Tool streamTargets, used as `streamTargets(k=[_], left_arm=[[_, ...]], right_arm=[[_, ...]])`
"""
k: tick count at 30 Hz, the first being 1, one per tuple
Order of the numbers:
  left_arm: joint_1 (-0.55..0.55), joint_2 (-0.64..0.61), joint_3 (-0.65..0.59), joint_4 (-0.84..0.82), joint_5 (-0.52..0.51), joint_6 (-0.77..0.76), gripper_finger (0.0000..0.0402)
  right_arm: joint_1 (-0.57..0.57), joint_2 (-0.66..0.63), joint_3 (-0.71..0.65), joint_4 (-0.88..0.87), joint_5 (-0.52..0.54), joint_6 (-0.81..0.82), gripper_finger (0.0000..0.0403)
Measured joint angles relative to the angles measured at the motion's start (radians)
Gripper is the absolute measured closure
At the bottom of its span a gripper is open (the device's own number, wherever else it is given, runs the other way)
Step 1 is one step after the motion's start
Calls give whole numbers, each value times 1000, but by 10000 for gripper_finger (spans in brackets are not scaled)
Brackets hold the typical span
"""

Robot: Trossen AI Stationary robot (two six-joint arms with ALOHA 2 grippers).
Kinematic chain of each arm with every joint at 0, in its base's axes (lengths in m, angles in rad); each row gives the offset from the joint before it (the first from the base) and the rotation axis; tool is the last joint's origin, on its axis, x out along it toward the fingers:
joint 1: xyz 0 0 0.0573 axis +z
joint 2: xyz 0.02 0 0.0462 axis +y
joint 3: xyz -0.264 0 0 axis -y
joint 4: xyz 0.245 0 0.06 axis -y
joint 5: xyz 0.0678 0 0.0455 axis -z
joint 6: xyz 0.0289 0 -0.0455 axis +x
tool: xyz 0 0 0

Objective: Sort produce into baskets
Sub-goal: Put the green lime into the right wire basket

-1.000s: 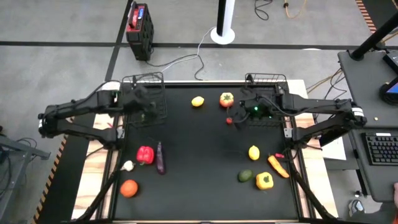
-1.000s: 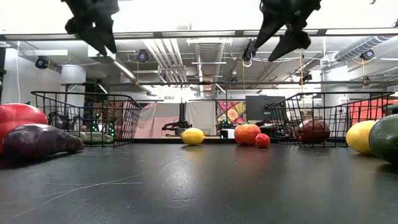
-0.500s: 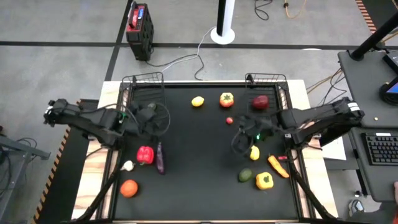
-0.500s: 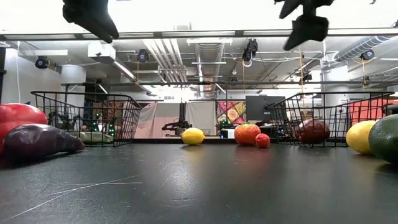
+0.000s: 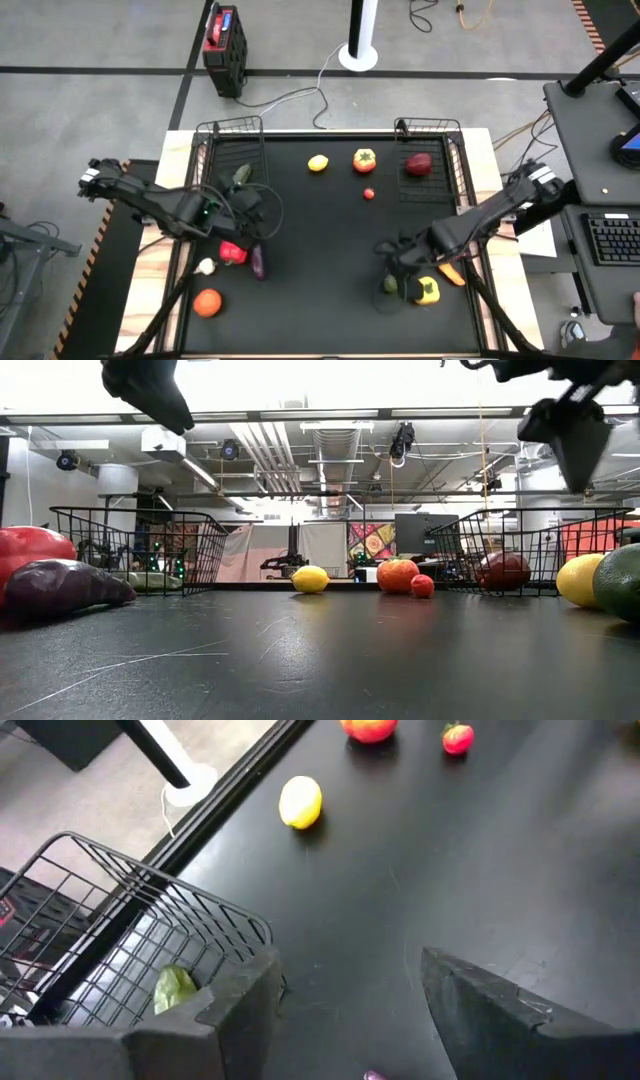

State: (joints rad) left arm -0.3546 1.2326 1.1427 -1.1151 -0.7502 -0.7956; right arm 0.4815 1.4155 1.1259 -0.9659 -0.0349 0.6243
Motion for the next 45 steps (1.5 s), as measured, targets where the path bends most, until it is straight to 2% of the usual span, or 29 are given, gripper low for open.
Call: streamTargets(k=[6,14,27,31,40,45], left_arm=[[0,8,0,6,0,0,178],[0,8,0,19,0,0,178],[0,8,0,23,-11,0,178],[0,8,0,24,-12,0,178],[0,8,0,24,-19,1,178],[0,8,0,24,-21,1,178]], right_arm=[[61,86,0,-3,2,-8,49],[77,157,0,9,83,-68,49],[77,261,6,65,61,-131,51],[76,262,7,67,61,-128,73],[74,266,4,67,61,-129,159],[69,256,17,62,60,-134,173]])
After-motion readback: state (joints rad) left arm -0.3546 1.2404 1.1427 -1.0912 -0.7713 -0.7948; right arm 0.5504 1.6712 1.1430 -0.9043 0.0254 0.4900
